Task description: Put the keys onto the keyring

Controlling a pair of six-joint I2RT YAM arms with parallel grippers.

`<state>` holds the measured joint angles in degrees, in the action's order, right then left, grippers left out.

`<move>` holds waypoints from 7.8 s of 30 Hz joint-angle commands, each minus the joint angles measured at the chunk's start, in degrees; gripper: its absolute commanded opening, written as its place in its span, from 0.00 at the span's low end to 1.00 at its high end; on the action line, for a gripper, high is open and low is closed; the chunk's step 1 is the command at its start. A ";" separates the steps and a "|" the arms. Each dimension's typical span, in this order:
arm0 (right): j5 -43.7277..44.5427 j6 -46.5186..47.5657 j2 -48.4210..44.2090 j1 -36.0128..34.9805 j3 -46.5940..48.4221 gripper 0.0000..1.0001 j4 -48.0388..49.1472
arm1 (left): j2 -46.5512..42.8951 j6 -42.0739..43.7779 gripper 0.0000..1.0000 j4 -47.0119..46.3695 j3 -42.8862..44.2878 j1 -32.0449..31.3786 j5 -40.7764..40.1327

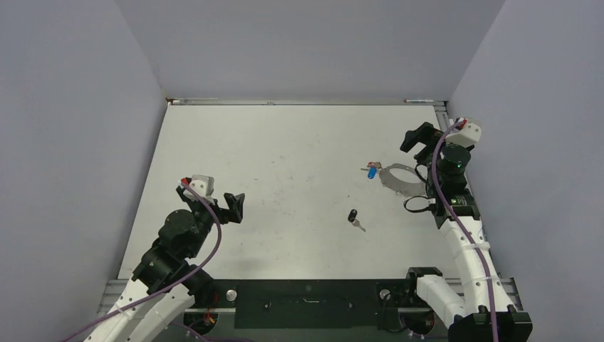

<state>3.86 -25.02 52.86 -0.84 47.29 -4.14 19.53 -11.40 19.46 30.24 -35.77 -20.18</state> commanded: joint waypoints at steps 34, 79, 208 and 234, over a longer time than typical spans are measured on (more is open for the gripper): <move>2.66 4.36 25.52 -12.57 -0.20 0.65 -7.27 | 0.73 -0.73 0.96 -0.17 2.10 0.49 2.91; 11.19 0.16 45.61 -12.68 5.32 0.05 -2.84 | 2.56 -0.12 0.96 -0.83 1.93 0.96 3.14; 6.81 -4.47 22.44 -27.90 8.17 0.05 -11.25 | 0.34 1.27 0.96 -8.47 -2.31 1.49 10.27; -10.82 -31.60 24.23 -30.88 25.71 0.05 -26.11 | -4.01 20.35 0.97 -29.07 -8.76 1.32 37.35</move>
<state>-4.62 -54.35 77.12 -29.54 69.43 -30.74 14.61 6.22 -2.44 20.36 -34.65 9.56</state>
